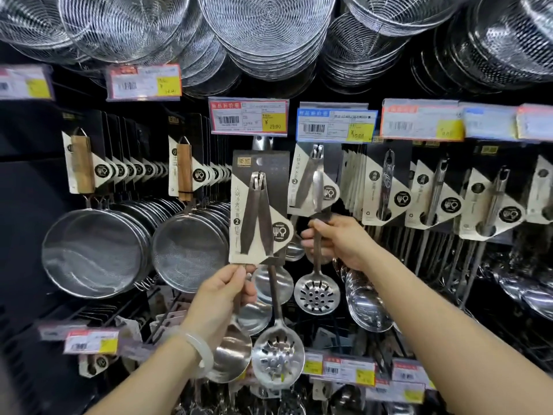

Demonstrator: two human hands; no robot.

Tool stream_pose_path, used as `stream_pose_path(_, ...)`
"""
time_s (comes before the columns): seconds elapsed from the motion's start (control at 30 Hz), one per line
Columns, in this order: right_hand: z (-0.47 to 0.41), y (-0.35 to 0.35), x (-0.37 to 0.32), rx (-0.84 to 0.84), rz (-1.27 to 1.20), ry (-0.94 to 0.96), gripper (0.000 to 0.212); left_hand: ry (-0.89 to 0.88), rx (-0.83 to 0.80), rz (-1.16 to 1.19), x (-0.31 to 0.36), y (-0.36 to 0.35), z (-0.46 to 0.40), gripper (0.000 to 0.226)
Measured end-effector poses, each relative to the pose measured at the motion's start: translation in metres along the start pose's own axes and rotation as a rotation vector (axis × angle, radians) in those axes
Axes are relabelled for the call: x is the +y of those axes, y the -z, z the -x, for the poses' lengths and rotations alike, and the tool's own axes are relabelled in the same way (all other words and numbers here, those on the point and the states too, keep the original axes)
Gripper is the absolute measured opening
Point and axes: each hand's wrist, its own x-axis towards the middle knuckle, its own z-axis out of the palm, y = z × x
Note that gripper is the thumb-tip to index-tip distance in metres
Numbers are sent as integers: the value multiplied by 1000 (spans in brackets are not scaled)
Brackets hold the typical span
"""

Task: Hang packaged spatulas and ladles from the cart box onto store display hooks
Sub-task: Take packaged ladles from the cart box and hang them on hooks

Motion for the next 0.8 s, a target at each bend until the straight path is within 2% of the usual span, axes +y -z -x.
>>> stream_pose_path(0.13, -30, -2, 3, 65, -41, -48, 7, 8, 40, 19, 0, -2, 4, 22)
stream_pose_path(0.23, -56, -2, 4, 250, 113, -17, 11, 1, 45, 20, 0, -5, 6, 21)
stream_pose_path(0.3, -70, -2, 7, 359, 194, 8, 22, -2, 50, 10, 0, -5, 7, 21)
stream_pose_path(0.37, -84, 2, 14, 355, 203, 7, 33, -3, 60, -2, -2, -5, 7, 20)
stream_pose_path(0.47, -97, 4, 23, 324, 172, 2, 26, 9, 71, 9, -3, -4, 6, 21)
stream_pose_path(0.53, -102, 4, 27, 399, 243, 4, 21, 18, 75, 6, -3, -5, 4, 22)
stream_pose_path(0.67, -88, -3, 32, 577, 339, -72, 39, 31, 95, -6, -5, -11, 0, 20)
stream_pose_path(0.73, -66, -12, 30, 539, 261, -29, 38, 30, 91, -16, -5, -17, -3, 20)
stream_pose_path(0.8, -33, -19, 23, 371, 2, 57, 35, 15, 84, -48, -5, -24, -5, 20)
